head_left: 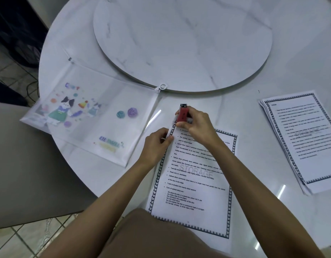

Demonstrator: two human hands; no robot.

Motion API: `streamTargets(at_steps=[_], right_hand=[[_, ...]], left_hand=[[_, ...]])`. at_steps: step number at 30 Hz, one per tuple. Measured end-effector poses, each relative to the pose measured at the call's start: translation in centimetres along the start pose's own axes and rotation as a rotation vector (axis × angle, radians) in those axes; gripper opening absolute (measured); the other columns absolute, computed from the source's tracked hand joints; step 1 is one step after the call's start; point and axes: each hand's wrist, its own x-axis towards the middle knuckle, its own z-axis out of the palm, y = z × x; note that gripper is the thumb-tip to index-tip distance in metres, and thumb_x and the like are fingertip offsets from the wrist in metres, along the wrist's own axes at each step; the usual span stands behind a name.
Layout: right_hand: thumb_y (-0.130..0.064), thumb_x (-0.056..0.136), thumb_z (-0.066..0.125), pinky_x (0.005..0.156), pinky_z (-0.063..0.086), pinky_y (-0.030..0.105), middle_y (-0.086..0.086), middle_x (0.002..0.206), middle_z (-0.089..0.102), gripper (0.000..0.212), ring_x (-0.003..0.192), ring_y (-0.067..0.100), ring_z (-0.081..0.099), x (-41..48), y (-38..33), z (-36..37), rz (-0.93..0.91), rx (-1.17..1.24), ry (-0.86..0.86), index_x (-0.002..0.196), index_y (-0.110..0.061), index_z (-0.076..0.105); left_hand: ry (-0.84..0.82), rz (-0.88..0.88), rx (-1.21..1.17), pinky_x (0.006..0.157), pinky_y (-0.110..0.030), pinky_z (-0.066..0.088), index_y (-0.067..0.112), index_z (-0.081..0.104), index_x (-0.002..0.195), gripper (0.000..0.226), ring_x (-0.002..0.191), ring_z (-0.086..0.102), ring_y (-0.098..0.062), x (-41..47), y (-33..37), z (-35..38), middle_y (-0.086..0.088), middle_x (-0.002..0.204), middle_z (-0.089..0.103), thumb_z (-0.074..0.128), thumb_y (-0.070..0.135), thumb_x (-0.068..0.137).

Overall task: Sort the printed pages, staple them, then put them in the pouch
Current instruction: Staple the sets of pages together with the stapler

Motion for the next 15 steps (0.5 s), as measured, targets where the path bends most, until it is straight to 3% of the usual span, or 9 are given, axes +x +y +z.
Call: streamTargets(at_steps=[2, 4, 6, 10, 12, 15], right_hand=[[-0.001, 0.081, 0.066, 0.087, 0.051, 0.021, -0.002, 0.097, 0.065, 0.032, 0.094, 0.012, 0.066, 0.1, 0.1, -0.5, 0.019, 0.018, -0.058, 0.109, -0.012, 0.057], [-0.002, 0.081, 0.066, 0.083, 0.048, 0.013, -0.003, 0.099, 0.064, 0.033, 0.089, 0.0, 0.064, 0.2, 0.2, -0.8, 0.008, 0.049, -0.044, 0.111, -0.012, 0.056], [-0.009, 0.082, 0.068, 0.08, 0.043, 0.004, -0.005, 0.103, 0.064, 0.033, 0.088, -0.005, 0.06, 0.2, 0.2, -1.1, -0.027, 0.035, 0.04, 0.113, -0.013, 0.056], [-0.011, 0.081, 0.068, 0.094, 0.046, 0.03, -0.008, 0.104, 0.064, 0.031, 0.096, 0.012, 0.06, 0.2, 0.7, -1.8, -0.051, 0.025, 0.171, 0.11, -0.017, 0.056], [-0.01, 0.081, 0.068, 0.092, 0.046, 0.031, -0.007, 0.104, 0.063, 0.032, 0.094, 0.011, 0.059, -0.1, 1.1, -2.2, -0.029, 0.008, 0.193, 0.11, -0.018, 0.056], [-0.012, 0.08, 0.069, 0.08, 0.041, 0.012, -0.004, 0.107, 0.063, 0.036, 0.088, 0.002, 0.055, -0.9, 2.0, -2.8, -0.011, -0.077, 0.211, 0.114, -0.017, 0.056]], left_hand=[[-0.005, -0.004, -0.005, 0.051, -0.004, 0.034, 0.022, 0.05, 0.069, 0.025, 0.05, 0.048, 0.01, -0.2, 0.2, 0.0, 0.013, 0.062, 0.05, 0.054, 0.015, 0.092], [-0.013, -0.011, -0.007, 0.057, -0.006, 0.037, 0.016, 0.057, 0.077, 0.015, 0.059, 0.053, 0.007, -0.3, 0.2, 0.0, 0.007, 0.07, 0.058, 0.055, 0.018, 0.092], [-0.007, -0.024, -0.017, 0.064, -0.015, 0.046, 0.01, 0.061, 0.089, 0.012, 0.073, 0.06, -0.006, -0.3, 0.2, 0.0, -0.002, 0.083, 0.066, 0.054, 0.02, 0.093], [0.008, -0.043, -0.019, 0.078, -0.032, 0.051, 0.005, 0.062, 0.094, 0.015, 0.083, 0.063, -0.026, -0.4, 0.0, 0.0, -0.011, 0.091, 0.068, 0.054, 0.018, 0.092], [0.018, -0.052, -0.006, 0.076, -0.027, 0.05, 0.011, 0.062, 0.092, 0.01, 0.079, 0.061, -0.02, -0.6, -0.3, 0.0, -0.006, 0.088, 0.067, 0.055, 0.017, 0.092], [0.041, -0.07, 0.004, 0.063, -0.005, 0.042, 0.02, 0.059, 0.09, 0.006, 0.069, 0.055, -0.006, -0.9, -0.7, -0.2, 0.008, 0.076, 0.06, 0.057, 0.015, 0.09]])
